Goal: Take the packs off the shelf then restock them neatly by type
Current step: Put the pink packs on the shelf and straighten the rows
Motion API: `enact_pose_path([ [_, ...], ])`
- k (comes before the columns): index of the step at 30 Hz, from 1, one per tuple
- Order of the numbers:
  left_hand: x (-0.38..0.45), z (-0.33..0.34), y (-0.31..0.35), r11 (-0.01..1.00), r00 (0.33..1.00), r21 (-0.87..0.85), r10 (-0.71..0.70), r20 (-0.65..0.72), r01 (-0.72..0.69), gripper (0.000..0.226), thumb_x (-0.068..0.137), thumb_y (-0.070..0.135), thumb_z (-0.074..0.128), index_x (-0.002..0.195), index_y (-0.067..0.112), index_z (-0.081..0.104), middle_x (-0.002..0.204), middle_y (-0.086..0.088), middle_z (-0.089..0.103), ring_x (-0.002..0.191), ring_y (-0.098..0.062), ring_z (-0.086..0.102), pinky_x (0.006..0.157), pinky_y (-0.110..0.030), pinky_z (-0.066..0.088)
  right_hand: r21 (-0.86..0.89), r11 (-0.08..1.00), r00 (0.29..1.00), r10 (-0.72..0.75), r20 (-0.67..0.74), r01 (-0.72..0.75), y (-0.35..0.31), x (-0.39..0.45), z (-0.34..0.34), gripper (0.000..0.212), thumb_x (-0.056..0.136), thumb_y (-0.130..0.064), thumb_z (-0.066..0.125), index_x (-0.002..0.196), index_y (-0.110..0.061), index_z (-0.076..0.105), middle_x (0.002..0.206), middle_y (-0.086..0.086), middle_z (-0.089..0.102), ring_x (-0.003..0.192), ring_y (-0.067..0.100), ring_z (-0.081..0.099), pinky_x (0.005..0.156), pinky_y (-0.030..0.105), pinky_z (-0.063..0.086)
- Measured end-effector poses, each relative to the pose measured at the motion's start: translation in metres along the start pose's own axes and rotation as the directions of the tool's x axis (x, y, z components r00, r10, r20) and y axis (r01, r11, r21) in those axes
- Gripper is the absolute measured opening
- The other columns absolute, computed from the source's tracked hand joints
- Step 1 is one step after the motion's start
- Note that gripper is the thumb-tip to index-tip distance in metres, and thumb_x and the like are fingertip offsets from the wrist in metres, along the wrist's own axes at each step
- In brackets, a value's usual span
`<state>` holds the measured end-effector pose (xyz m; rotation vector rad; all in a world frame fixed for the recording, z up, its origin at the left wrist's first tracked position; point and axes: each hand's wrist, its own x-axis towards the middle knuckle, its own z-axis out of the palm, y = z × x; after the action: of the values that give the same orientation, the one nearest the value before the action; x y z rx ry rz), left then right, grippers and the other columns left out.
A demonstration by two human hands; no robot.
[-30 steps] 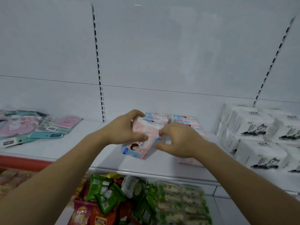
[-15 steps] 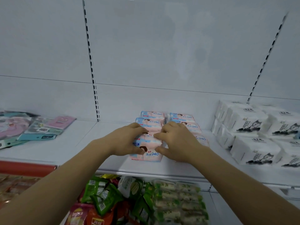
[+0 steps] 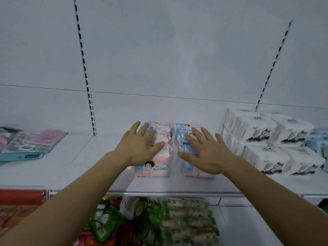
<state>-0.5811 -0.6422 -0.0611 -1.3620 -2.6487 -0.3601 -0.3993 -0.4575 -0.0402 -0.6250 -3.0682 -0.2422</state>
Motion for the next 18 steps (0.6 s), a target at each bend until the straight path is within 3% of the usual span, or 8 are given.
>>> enact_pose_path([
  [2,0.015,0.011,0.001,1.000,0.998,0.002,0.018,0.061,-0.018,0.079,0.088,0.081,0.013,0.148,0.035,0.033,0.166,0.000,0.014,0.153,-0.030,-0.003,0.123,-0.048,0.011,0.046,0.999,0.998,0.020,0.062,-0.023,0.001,0.006,0.003,0.098,0.075,-0.089,-0.001,0.158,-0.037,-0.003,0.166,-0.008,-0.016,0.153,0.019,-0.017,0.122,0.057,-0.002],
  [5,0.033,0.030,-0.003,0.997,0.990,-0.009,0.076,0.120,-0.075,0.095,0.077,0.084,-0.008,0.138,0.031,0.042,0.150,-0.004,0.038,0.146,-0.033,0.021,0.120,-0.046,0.017,0.152,0.988,0.994,0.009,0.110,-0.026,0.002,0.015,0.006,0.101,0.072,-0.087,-0.002,0.159,-0.035,-0.001,0.167,-0.009,-0.010,0.154,0.017,-0.010,0.123,0.054,0.007],
  [11,0.034,0.025,0.015,0.992,0.994,-0.111,0.070,0.089,-0.060,0.091,0.083,0.079,0.011,0.153,0.025,0.032,0.159,0.000,0.030,0.150,-0.025,0.014,0.123,-0.044,0.016,0.179,0.984,0.996,-0.040,0.077,0.025,0.004,0.020,0.009,0.097,0.077,-0.084,-0.003,0.159,-0.033,0.000,0.168,-0.008,-0.007,0.154,0.016,-0.008,0.123,0.053,0.005],
  [14,0.019,0.015,0.015,0.944,0.994,-0.330,-0.051,-0.099,0.015,0.085,0.090,0.078,0.024,0.155,0.025,0.028,0.164,0.001,0.022,0.152,-0.018,0.011,0.124,-0.040,0.012,0.400,0.916,0.996,0.034,-0.087,0.004,0.016,0.012,0.007,0.094,0.081,-0.083,-0.003,0.159,-0.032,0.006,0.168,-0.007,0.000,0.154,0.014,-0.003,0.124,0.050,0.006],
  [16,0.003,0.009,0.016,0.763,0.938,-0.636,-0.294,-0.182,0.116,0.073,0.094,0.071,0.036,0.155,0.029,0.029,0.162,0.004,0.028,0.146,-0.014,0.027,0.119,-0.038,0.023,0.696,0.717,0.976,0.162,-0.142,-0.018,0.023,0.004,0.003,0.071,0.097,-0.069,0.011,0.156,-0.033,0.023,0.166,-0.004,0.018,0.152,0.013,0.016,0.124,0.041,0.015],
  [17,-0.004,0.007,0.018,0.593,0.909,-0.785,-0.405,-0.097,0.181,0.070,0.094,0.068,0.037,0.154,0.032,0.030,0.159,0.004,0.034,0.137,-0.011,0.038,0.113,-0.035,0.031,0.855,0.518,0.973,0.209,-0.097,-0.025,0.026,0.001,0.002,0.057,0.102,-0.063,0.018,0.146,-0.035,0.040,0.157,-0.002,0.040,0.142,0.012,0.039,0.119,0.035,0.029],
  [18,-0.013,0.005,0.023,0.364,0.889,-0.904,-0.457,0.037,0.225,0.064,0.096,0.066,0.037,0.150,0.033,0.036,0.152,0.003,0.046,0.124,-0.009,0.050,0.103,-0.032,0.039,0.959,0.280,0.971,0.239,-0.021,-0.049,0.027,-0.001,0.003,0.045,0.104,-0.061,0.023,0.127,-0.039,0.055,0.134,-0.005,0.062,0.119,0.006,0.061,0.105,0.031,0.047],
])
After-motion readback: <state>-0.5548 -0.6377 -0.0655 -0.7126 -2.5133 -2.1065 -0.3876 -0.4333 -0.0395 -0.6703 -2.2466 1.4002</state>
